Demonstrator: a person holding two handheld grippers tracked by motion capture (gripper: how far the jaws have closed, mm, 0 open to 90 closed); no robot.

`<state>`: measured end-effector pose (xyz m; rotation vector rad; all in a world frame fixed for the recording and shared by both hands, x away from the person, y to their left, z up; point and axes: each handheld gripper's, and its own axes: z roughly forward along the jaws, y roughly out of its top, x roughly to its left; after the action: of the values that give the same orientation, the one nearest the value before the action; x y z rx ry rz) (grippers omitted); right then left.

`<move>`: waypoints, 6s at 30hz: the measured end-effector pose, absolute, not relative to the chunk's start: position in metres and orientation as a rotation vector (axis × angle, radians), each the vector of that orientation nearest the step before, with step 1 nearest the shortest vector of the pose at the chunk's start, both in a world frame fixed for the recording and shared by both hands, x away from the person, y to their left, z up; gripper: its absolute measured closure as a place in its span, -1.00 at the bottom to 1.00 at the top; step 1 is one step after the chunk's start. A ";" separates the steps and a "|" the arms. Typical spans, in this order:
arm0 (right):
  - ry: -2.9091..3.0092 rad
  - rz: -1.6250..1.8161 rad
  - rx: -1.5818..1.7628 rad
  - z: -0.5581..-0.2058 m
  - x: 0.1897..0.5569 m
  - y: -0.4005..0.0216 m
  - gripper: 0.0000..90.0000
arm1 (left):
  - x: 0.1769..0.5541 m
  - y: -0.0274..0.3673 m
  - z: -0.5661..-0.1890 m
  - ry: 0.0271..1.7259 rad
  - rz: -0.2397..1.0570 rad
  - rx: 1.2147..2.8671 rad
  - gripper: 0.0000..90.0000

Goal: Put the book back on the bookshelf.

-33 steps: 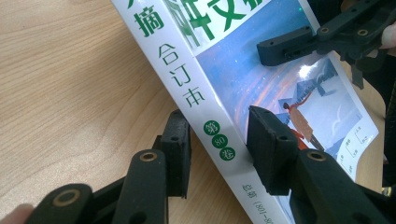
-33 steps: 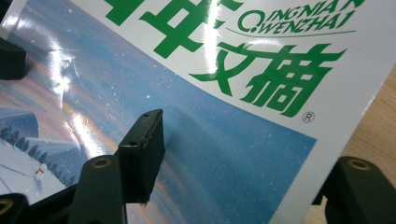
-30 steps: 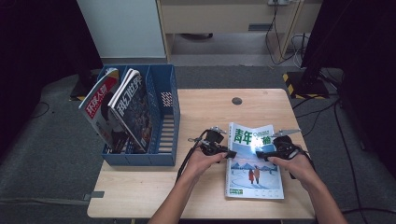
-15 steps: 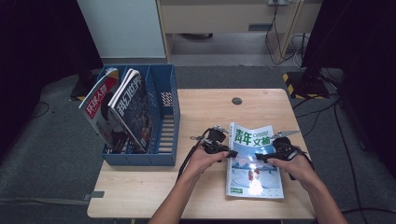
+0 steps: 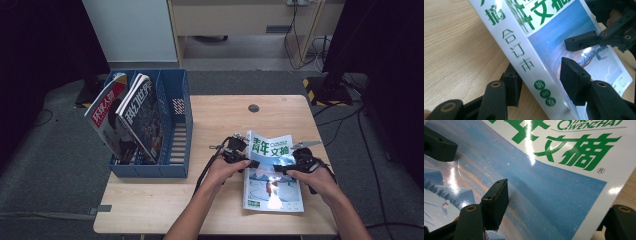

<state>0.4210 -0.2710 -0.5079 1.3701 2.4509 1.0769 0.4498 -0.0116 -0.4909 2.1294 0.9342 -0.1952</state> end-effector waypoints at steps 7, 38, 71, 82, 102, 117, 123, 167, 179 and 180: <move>2.448 1.091 1.368 -0.509 0.421 -0.271 -0.29 | 0.455 -0.018 -0.495 0.955 -0.211 2.130 0.11; 2.432 1.106 1.362 -0.510 0.419 -0.271 -0.31 | 0.463 -0.031 -0.504 1.044 -0.252 2.102 -0.02; 2.424 1.043 1.420 -0.509 0.416 -0.283 -0.70 | 0.452 -0.029 -0.485 1.019 -0.148 2.095 0.50; 2.477 1.054 1.388 -0.511 0.412 -0.273 -0.53 | 0.449 -0.015 -0.485 1.014 -0.151 2.089 0.50; 2.542 1.068 1.388 -0.518 0.409 -0.265 -0.50 | 0.446 -0.004 -0.480 0.987 -0.137 2.107 0.50; 2.561 1.068 1.385 -0.518 0.408 -0.262 -0.46 | 0.448 -0.004 -0.480 0.986 -0.126 2.116 0.48; 2.561 1.074 1.393 -0.518 0.408 -0.262 -0.45 | 0.448 -0.004 -0.480 0.972 -0.116 2.113 0.45; 2.548 1.169 1.302 -0.513 0.405 -0.253 -0.39 | 0.434 0.001 -0.465 0.855 -0.016 2.080 0.57; 2.458 1.246 1.263 -0.497 0.406 -0.255 -0.60 | 0.424 0.005 -0.439 0.727 0.100 2.014 0.59; 2.458 1.246 1.263 -0.497 0.406 -0.255 -0.60 | 0.424 0.005 -0.439 0.727 0.100 2.014 0.59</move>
<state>0.4062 -0.2553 -0.4968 1.2626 2.4578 1.2465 0.4241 0.0052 -0.4393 2.0138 0.7267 0.1003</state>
